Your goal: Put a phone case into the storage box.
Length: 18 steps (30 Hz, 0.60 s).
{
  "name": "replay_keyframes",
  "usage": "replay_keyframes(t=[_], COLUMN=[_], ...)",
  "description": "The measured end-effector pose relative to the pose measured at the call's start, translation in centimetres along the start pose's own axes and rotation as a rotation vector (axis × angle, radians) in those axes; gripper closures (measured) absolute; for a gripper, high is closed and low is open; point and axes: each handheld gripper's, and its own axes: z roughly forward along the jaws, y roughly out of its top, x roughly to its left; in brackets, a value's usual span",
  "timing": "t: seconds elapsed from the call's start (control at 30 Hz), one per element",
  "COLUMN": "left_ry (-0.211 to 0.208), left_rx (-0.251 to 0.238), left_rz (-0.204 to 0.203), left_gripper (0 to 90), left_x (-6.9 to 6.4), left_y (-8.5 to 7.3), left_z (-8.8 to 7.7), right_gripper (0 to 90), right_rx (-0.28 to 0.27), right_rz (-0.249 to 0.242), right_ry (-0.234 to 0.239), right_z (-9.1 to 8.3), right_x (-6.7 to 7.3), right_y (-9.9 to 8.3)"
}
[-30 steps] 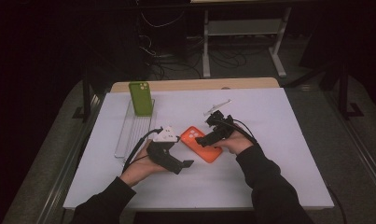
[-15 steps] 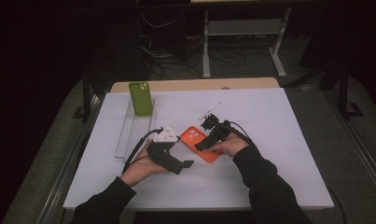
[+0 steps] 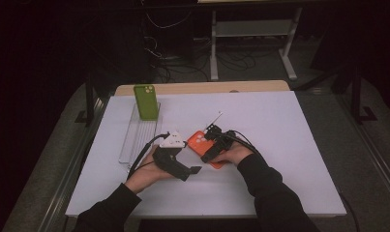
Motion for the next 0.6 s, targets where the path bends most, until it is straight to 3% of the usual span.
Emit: replay_keyframes(t=[0.27,0.6], left_ry=[0.0,-0.001], left_rx=[-0.003,0.001], left_rz=[-0.004,-0.003], left_gripper=[0.0,0.0], left_x=[-0.13,-0.14], left_y=[-0.01,0.0], left_z=[0.09,0.12], right_gripper=[5.0,15.0], right_rx=[0.026,0.034], right_rz=[-0.026,-0.049], right_ry=[-0.057,-0.076], right_z=[0.3,0.03], right_x=[0.3,0.85], right_y=[-0.12,-0.1])
